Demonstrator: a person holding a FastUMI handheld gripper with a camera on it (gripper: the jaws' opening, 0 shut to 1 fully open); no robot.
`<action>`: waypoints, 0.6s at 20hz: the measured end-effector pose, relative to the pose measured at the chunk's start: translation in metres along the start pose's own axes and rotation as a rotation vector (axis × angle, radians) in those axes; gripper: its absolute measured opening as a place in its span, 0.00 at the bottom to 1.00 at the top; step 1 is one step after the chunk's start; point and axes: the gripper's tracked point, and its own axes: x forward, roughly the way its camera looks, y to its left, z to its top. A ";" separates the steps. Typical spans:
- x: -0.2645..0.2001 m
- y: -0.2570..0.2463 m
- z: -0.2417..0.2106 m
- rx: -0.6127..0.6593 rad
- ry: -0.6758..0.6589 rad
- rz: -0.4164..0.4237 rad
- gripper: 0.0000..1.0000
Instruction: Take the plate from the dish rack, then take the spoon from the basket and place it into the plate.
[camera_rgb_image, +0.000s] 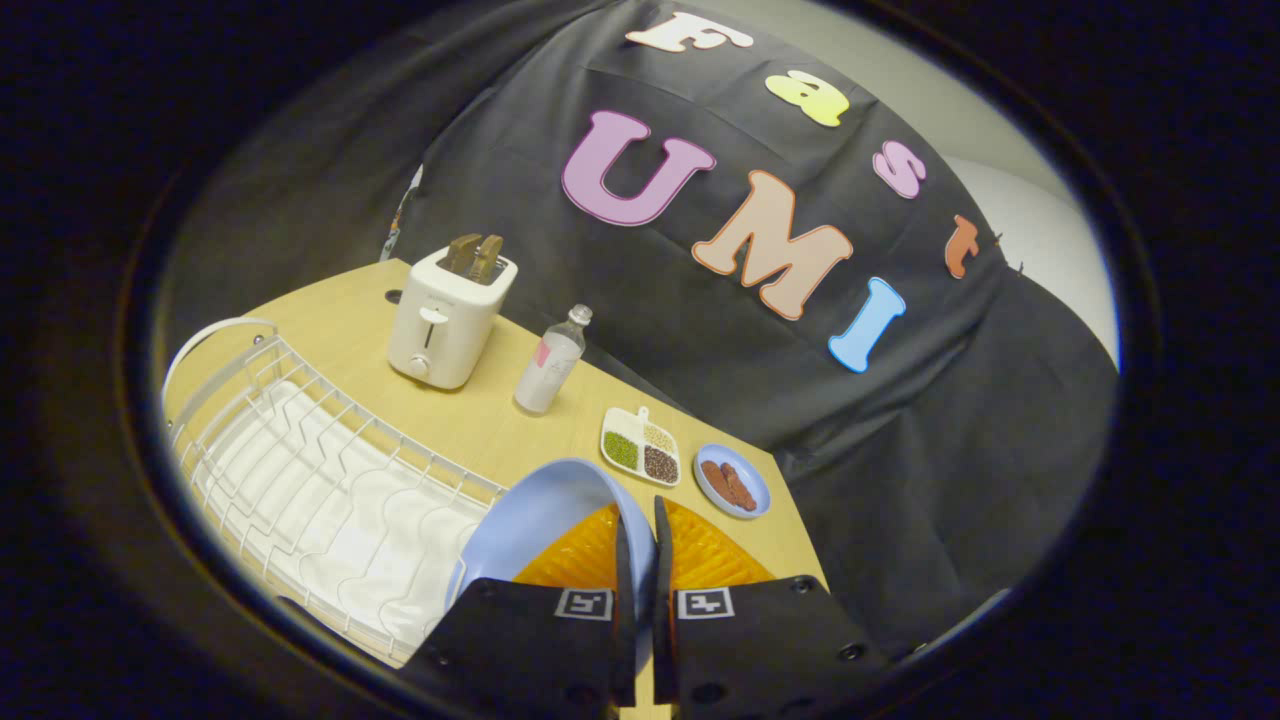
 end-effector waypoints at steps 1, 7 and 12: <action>0.000 0.000 0.001 -0.003 0.002 0.002 0.10; -0.002 -0.017 0.018 -0.016 -0.025 -0.023 0.09; -0.006 -0.036 0.021 0.037 -0.046 -0.015 0.09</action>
